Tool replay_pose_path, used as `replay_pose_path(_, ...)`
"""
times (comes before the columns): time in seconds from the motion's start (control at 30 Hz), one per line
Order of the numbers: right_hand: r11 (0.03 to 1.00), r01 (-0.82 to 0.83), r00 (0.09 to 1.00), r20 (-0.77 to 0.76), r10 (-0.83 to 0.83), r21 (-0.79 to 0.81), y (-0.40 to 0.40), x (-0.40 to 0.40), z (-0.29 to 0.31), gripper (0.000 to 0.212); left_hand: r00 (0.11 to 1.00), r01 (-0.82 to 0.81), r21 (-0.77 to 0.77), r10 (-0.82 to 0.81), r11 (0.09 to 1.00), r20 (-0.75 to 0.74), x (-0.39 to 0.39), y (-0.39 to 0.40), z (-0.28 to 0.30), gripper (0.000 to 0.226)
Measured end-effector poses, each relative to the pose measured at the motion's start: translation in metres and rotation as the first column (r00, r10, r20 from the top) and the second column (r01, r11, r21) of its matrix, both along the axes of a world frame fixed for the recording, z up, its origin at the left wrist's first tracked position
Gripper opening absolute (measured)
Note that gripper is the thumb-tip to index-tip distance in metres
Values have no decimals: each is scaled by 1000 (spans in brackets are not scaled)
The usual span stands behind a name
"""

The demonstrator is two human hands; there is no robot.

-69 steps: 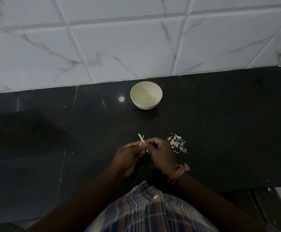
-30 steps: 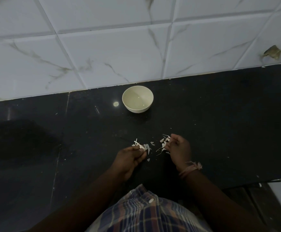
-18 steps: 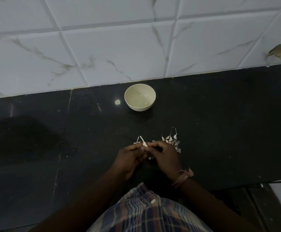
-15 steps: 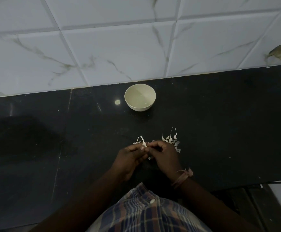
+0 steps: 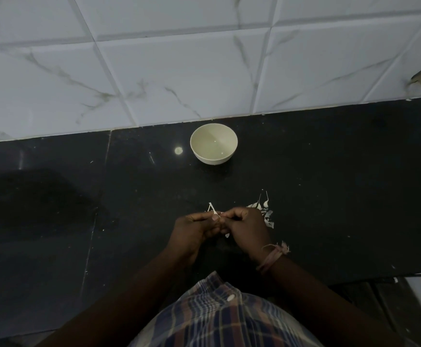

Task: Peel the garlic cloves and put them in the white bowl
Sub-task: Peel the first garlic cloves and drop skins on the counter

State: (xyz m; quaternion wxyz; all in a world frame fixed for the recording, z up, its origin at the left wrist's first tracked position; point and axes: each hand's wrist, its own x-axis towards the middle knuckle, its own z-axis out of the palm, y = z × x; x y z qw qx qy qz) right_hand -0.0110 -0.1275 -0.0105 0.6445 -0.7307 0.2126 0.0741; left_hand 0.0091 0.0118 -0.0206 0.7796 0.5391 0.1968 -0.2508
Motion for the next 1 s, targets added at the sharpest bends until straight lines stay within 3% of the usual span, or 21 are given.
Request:
replay_pose_path(0.2,999,25,1000,-12,-26,-36,1,2,-2,10,1000,13,3,-13,1000,-7,1,0,-1,16)
replay_pose_path(0.4,999,-25,999,21,25,-35,1,12,1,11,999,-12,-125,5,992,-54,12,-1,3,19)
replay_pose_path(0.53,979,111,991,-94,-96,168,3,10,-5,20,990,-1,-132,-18,991,-143,15,-3,0,21)
replay_pose_path(0.73,925,347,916,-266,-299,158,-20,8,-13,35,975,30,-74,-45,997,-219,9,-2,-6,18)
replay_pose_path(1.0,861,508,856,-126,-501,30,-53,0,-29,12,975,42,6,-39,999,-218,6,-4,-9,17)
